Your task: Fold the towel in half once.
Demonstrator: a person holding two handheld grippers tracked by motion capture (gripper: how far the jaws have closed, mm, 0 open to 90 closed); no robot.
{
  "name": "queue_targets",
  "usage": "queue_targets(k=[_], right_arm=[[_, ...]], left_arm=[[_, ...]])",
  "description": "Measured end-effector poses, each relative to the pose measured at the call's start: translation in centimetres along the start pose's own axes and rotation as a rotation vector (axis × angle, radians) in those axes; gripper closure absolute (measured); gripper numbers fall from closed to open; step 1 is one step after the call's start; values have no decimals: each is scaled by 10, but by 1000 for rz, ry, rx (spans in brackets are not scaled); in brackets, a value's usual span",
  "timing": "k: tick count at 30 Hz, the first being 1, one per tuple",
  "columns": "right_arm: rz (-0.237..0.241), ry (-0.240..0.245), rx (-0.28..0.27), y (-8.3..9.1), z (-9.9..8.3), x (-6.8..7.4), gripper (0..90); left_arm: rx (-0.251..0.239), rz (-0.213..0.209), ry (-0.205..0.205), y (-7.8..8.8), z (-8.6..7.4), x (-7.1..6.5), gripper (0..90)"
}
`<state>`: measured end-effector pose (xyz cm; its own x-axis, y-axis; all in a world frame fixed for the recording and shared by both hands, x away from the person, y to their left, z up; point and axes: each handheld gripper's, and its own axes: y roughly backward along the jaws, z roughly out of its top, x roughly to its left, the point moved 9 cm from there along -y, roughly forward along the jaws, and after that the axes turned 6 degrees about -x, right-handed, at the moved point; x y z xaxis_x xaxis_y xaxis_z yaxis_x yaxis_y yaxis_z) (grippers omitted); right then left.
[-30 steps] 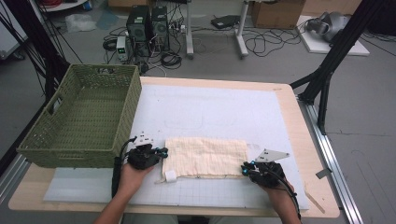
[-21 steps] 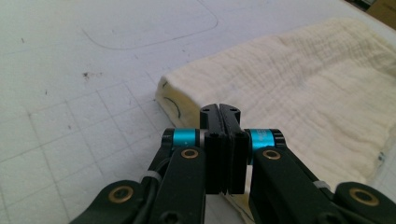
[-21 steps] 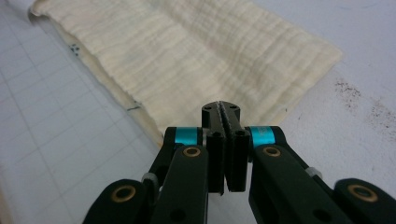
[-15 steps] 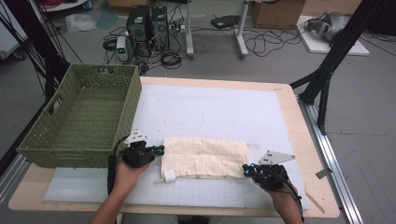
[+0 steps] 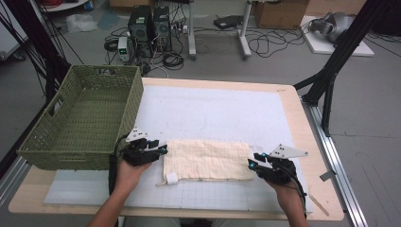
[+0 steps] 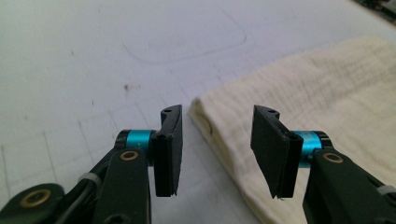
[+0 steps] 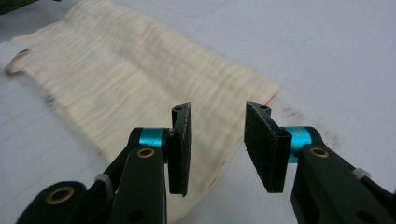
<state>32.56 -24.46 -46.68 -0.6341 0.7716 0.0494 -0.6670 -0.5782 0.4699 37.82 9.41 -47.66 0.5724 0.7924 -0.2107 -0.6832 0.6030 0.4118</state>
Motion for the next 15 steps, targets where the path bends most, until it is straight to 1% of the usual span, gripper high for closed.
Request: queue_targets(k=[2,4,6,7,8,9,10,11,13,14,15], right_arm=[[-20,30,2,-10,5,-6,637],[-38,22,-1,-26,10,-13,671],[-59,24,15,-40,12,-19,677],[-63,20,20,-47,14,-23,676],[-80,18,34,-56,15,-27,659],[-97,19,48,-60,15,-30,649],[-105,23,65,-66,15,-33,640],[-106,12,86,-72,13,-36,621],[-107,0,123,-81,8,-39,595],[-107,-1,148,-84,4,-40,575],[-102,-18,148,-85,2,-42,569]], left_arm=[[-13,4,-23,-7,8,0,582],[-22,-7,-23,-16,14,-1,619],[-1,-11,-38,-27,17,-1,651],[25,-3,-47,-34,16,0,669],[47,5,-54,-38,14,1,674],[61,15,-58,-42,13,3,673],[73,31,-70,-45,11,5,663],[80,45,-70,-47,9,7,634],[120,63,-64,-50,3,11,557],[138,66,-71,-50,0,12,543],[159,68,-76,-51,-2,13,539]])
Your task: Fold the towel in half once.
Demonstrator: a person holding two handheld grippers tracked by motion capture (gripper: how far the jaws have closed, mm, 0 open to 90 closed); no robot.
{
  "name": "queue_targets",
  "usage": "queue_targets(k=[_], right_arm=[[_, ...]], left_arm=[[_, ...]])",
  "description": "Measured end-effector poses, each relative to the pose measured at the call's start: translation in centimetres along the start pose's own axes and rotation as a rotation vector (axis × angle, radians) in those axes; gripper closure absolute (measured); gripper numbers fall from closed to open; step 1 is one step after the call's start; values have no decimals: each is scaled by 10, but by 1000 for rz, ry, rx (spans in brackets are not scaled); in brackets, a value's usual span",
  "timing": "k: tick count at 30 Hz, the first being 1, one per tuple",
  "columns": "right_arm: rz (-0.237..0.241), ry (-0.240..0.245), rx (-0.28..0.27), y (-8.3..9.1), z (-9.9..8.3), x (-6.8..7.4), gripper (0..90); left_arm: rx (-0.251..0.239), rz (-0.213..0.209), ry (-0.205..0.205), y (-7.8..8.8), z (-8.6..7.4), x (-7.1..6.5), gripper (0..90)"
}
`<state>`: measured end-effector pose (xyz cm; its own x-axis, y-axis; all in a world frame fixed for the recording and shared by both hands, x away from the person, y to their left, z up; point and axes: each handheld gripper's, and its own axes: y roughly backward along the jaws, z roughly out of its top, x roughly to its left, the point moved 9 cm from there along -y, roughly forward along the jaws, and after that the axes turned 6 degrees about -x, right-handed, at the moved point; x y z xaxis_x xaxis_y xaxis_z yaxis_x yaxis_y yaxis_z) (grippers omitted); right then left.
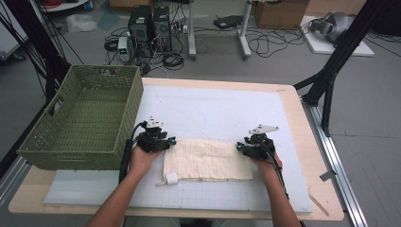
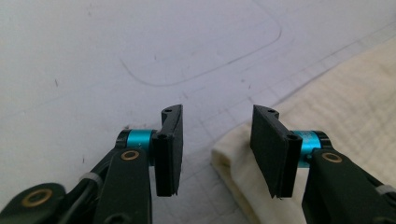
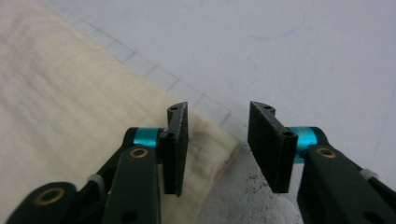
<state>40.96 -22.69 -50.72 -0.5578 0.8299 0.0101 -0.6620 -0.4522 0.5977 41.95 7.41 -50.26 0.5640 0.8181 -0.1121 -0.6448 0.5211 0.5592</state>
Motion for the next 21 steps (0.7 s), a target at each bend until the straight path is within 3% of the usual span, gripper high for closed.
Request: queue_targets(k=[2,4,5,6,7,8,9,12,14,16,19,21], right_arm=[[24,-41,1,1,-2,-3,573],[40,-47,-2,3,-3,-2,627],[45,-46,-4,4,-4,-1,689],[58,-46,-2,5,-4,0,786],[85,-57,6,7,-5,2,833],[86,-55,8,8,-5,3,842],[74,-26,12,9,-5,3,844],[-33,93,-8,14,-5,3,848],[-93,161,-19,14,-5,5,849],[-148,220,-34,11,-1,4,848],[-169,196,-51,6,7,0,847],[-184,189,-38,2,8,-2,840]], left_arm=[[9,-7,-22,0,-2,-1,532],[12,2,-37,1,-2,-1,550],[11,-10,-52,2,-3,-3,599],[10,-60,-46,3,-4,-7,746],[6,-50,-61,3,-3,-9,838],[6,-37,-83,4,-3,-9,853],[-6,-23,-83,4,-1,-8,858],[-98,-9,-28,9,10,-4,858],[-122,27,-70,8,15,-4,859],[-131,49,-80,5,18,-2,860],[-157,60,-56,1,22,2,855],[-135,81,-77,0,18,5,849]])
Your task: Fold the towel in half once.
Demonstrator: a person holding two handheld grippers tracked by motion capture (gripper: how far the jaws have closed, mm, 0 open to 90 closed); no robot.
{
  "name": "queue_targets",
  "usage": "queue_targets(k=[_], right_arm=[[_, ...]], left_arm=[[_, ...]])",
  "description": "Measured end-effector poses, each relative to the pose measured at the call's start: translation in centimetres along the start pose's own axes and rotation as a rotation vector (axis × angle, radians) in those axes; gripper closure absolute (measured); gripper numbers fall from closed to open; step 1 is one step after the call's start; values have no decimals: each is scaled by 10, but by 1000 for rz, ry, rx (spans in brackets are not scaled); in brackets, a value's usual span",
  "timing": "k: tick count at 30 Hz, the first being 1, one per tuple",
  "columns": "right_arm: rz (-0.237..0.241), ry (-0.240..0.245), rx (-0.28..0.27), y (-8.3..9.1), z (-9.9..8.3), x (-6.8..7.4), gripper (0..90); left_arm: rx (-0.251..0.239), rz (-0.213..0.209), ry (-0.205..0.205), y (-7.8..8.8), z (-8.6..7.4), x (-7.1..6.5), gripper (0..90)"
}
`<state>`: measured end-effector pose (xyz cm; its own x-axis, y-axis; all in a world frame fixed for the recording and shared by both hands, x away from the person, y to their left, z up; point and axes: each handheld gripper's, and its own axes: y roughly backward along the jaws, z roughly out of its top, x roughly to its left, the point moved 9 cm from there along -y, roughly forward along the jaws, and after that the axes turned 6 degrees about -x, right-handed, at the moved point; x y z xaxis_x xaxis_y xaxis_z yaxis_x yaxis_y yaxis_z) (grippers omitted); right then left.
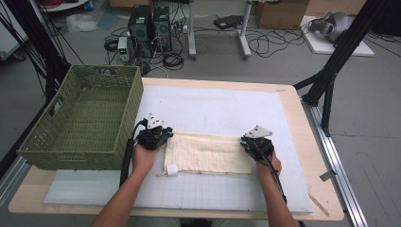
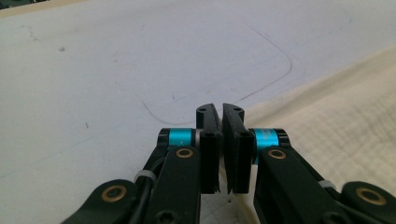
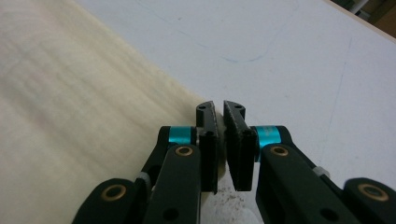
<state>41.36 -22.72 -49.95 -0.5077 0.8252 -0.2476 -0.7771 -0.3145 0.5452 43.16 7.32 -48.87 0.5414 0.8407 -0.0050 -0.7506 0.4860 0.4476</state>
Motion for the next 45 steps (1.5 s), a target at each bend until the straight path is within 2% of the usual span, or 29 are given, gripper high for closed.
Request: queue_targets(k=[1,2,3,4,5,7,9,10,12,14,16,18,21,24,26,27,31,33,36,39,41,45], right_arm=[[-18,5,14,-2,-2,-2,812],[-21,-10,18,-3,-4,-4,722],[-22,-38,21,-4,-5,-6,619],[-27,-66,15,-2,-6,-8,545],[-31,-82,-1,0,-4,-10,507],[-35,-94,-39,7,0,-12,464],[-43,-98,-66,14,3,-14,419],[-32,-113,-76,18,4,-14,410],[-19,-115,-100,26,6,-14,386],[13,-130,-115,33,5,-12,373],[20,-123,-111,39,2,-12,359],[37,-143,-110,44,-1,-11,330],[63,-167,-133,53,-5,-10,260],[140,-182,-143,60,-8,-5,189],[156,-164,-156,65,-11,-2,121],[158,-161,-166,68,-11,-2,115],[139,-155,-221,85,-12,-1,107],[138,-159,-224,91,-15,0,106],[115,-147,-220,98,-18,-2,105],[87,-146,-234,98,-18,-6,105],[77,-152,-232,97,-19,-9,105],[77,-167,-219,94,-22,-11,105]], left_arm=[[10,-17,-2,0,-2,0,823],[23,-30,-3,2,-4,-1,761],[16,-35,-15,5,-4,-1,721],[-18,-43,0,9,-2,-1,682],[-28,-48,21,13,-1,-1,634],[-46,-65,67,20,2,1,509],[-74,-63,70,27,7,2,482],[-91,-69,61,32,10,1,446],[-115,-84,53,39,13,-1,442],[-128,-98,69,43,14,-3,400],[-139,-116,95,47,13,-4,357],[-147,-137,123,51,10,-7,305],[-177,-164,121,58,8,-13,261],[-212,-179,135,65,6,-16,243],[-224,-187,155,68,4,-17,213],[-226,-191,157,69,4,-17,210],[-257,-204,157,74,7,-18,211],[-249,-200,144,74,4,-18,213],[-256,-204,153,75,2,-19,214],[-231,-194,137,71,-4,-19,215],[-215,-202,144,69,-8,-21,217],[-224,-206,141,70,-7,-22,219]])
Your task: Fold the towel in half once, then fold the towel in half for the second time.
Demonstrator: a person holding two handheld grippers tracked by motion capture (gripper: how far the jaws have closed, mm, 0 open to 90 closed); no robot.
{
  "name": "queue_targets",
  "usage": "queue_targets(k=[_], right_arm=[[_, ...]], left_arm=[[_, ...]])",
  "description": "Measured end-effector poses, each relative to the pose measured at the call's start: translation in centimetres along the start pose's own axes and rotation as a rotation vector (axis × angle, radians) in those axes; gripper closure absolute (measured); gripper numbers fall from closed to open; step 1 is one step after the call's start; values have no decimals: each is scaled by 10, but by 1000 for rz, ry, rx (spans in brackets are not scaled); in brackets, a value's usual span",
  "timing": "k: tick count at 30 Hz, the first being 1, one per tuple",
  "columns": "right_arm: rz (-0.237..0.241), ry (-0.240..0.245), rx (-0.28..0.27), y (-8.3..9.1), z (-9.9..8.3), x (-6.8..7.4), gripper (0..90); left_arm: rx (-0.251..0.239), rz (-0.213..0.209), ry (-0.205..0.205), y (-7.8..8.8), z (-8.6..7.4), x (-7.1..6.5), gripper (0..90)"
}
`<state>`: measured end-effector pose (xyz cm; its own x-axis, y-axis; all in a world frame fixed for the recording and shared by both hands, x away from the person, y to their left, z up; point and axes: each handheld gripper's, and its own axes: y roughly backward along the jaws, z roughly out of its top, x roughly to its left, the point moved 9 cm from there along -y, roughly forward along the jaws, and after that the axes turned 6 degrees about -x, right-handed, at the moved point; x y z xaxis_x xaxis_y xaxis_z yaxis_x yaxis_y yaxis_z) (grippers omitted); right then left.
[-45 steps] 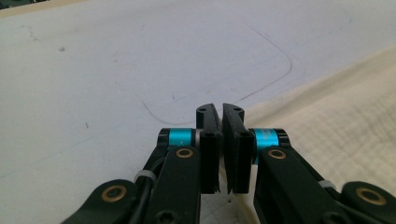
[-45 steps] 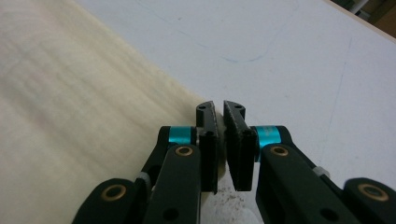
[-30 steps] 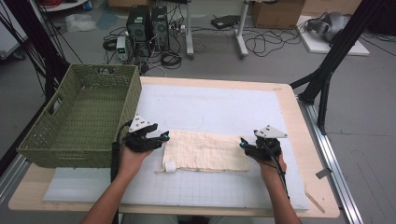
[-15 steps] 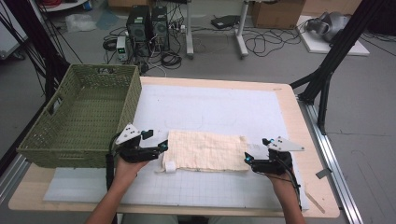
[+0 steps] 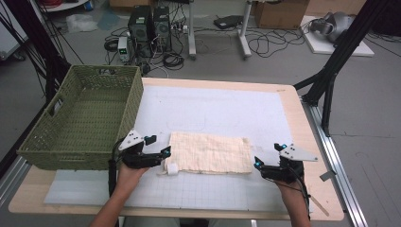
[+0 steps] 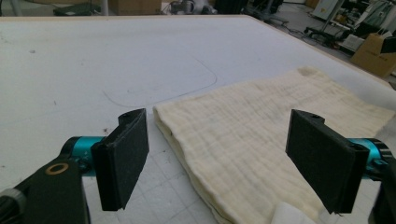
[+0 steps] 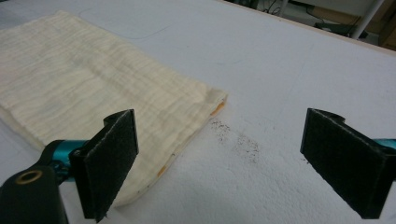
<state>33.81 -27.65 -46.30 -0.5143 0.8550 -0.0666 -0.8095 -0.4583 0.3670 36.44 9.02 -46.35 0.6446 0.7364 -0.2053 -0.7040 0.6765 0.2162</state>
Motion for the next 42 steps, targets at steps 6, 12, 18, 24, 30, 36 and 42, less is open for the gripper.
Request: queue_targets(k=[6,12,18,24,30,36,42], right_arm=[[0,2,11,-5,-1,1,105],[0,-4,19,-7,-3,1,105],[1,-4,23,-8,-4,1,105],[2,-15,27,-9,-5,0,105],[7,-10,31,-11,-6,0,105],[20,-3,29,-12,-5,2,105],[33,2,29,-14,-3,5,105]], left_arm=[[16,19,8,0,-5,7,223],[10,24,11,1,-4,10,225],[11,27,14,2,-4,11,227],[11,29,19,1,-5,12,232],[-4,18,45,0,-3,13,252],[-21,23,62,-10,7,16,280],[44,20,60,-31,10,23,334]])
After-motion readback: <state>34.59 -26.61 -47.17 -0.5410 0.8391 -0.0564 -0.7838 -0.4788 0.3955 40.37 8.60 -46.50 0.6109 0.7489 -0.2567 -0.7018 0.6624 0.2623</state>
